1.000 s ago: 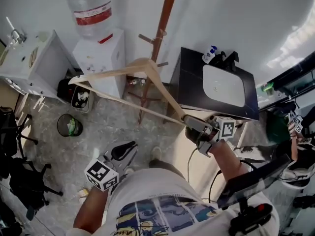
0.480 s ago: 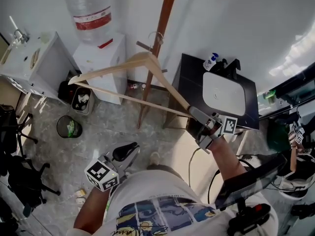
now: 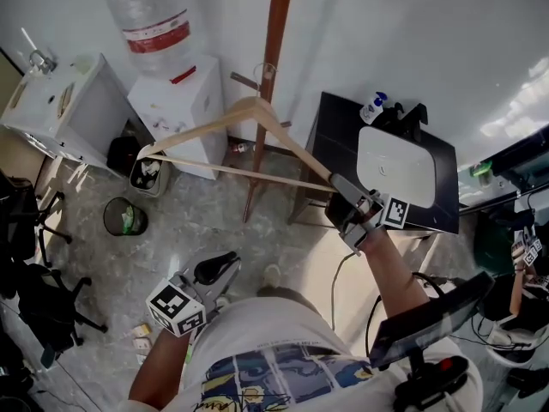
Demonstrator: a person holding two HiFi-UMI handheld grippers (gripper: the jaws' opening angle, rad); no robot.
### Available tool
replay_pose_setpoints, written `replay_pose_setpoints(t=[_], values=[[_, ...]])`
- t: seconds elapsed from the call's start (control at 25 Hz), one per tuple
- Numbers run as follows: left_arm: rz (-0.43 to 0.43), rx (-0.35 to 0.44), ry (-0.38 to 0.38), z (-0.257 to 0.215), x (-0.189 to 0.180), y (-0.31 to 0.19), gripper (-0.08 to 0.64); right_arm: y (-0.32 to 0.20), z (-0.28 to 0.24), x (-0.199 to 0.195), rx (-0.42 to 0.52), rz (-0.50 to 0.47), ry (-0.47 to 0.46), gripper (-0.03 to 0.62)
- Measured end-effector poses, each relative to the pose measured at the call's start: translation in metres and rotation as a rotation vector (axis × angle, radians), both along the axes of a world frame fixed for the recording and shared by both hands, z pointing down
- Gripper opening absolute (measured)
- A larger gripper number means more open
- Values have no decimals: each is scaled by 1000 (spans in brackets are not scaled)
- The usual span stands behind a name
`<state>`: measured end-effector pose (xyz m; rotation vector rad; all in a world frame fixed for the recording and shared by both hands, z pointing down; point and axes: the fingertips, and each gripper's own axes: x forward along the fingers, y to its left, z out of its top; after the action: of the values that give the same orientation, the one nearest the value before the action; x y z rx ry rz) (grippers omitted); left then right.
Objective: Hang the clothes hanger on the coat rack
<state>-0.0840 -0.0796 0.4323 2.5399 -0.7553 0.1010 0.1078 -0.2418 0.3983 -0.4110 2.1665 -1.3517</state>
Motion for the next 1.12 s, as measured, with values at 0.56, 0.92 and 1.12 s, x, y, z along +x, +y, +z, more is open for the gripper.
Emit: replay_pose_setpoints(t=[0.56,0.92,1.12], values=[[-39,-19,-78,-6,28,-12,37,-43,38,30,156,6,77,51],[-65,-21,-105,-9,44,-21,40,-75,64,38,288,13,193,55],[-71,-21,-117,-7,48,-26,40,-85,79,31,306,-4,241,60]])
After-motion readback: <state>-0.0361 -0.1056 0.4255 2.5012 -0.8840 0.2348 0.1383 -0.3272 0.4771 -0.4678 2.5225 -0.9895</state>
